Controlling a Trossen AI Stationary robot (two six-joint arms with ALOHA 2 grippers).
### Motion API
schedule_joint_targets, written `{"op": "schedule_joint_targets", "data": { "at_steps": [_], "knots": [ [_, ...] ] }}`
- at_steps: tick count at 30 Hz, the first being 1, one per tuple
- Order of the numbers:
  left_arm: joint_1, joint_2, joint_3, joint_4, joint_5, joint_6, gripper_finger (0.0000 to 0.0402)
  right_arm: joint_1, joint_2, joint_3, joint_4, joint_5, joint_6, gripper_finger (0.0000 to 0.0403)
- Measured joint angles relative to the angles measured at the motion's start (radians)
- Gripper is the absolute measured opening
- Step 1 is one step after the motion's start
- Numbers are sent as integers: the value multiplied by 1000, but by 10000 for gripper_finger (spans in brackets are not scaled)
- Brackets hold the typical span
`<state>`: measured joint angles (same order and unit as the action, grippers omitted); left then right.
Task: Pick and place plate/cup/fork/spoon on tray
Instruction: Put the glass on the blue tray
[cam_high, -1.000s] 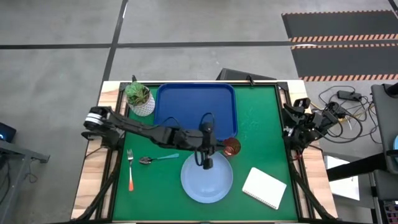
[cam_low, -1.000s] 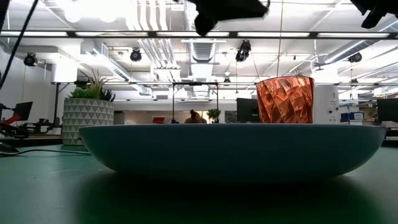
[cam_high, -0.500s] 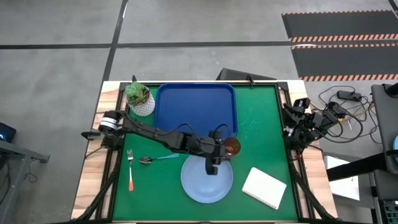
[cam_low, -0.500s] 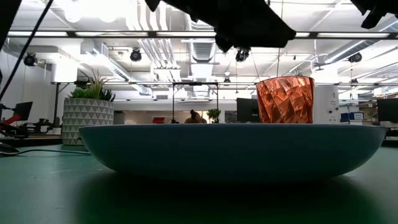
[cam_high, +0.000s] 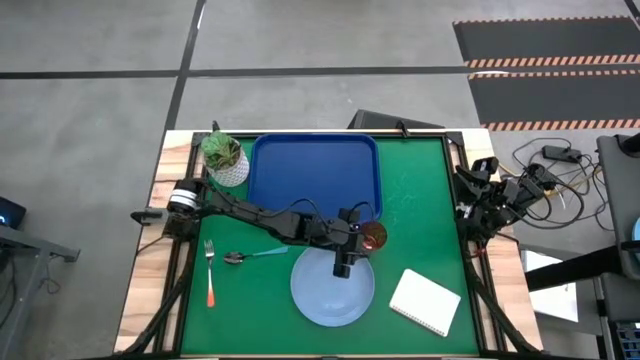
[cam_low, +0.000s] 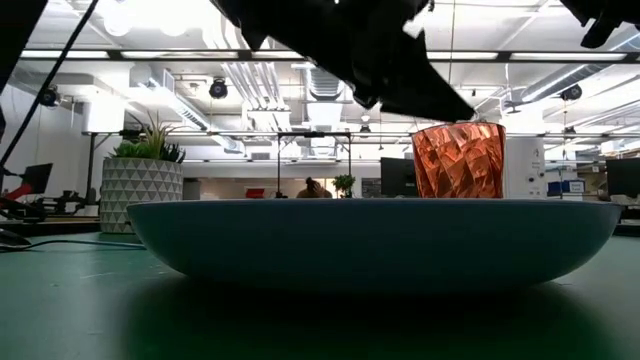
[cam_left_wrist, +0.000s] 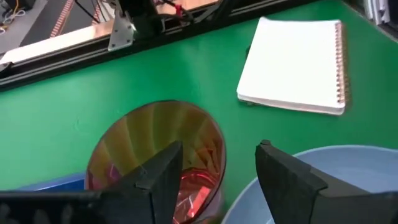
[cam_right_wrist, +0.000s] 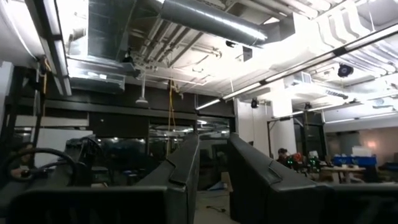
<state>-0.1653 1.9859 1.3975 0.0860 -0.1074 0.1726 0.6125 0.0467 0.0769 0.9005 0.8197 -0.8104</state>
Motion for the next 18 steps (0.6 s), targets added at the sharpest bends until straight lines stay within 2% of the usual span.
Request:
{"op": "schedule_joint_targets", "data": {
  "at_steps": [9,18],
  "knots": [
    [4,6,0,-48,3,-9,178,0,0,0,0,20,-26,70],
    [4,4,0,-57,6,-10,99,0,0,0,2,21,-38,70]
  ]
}}
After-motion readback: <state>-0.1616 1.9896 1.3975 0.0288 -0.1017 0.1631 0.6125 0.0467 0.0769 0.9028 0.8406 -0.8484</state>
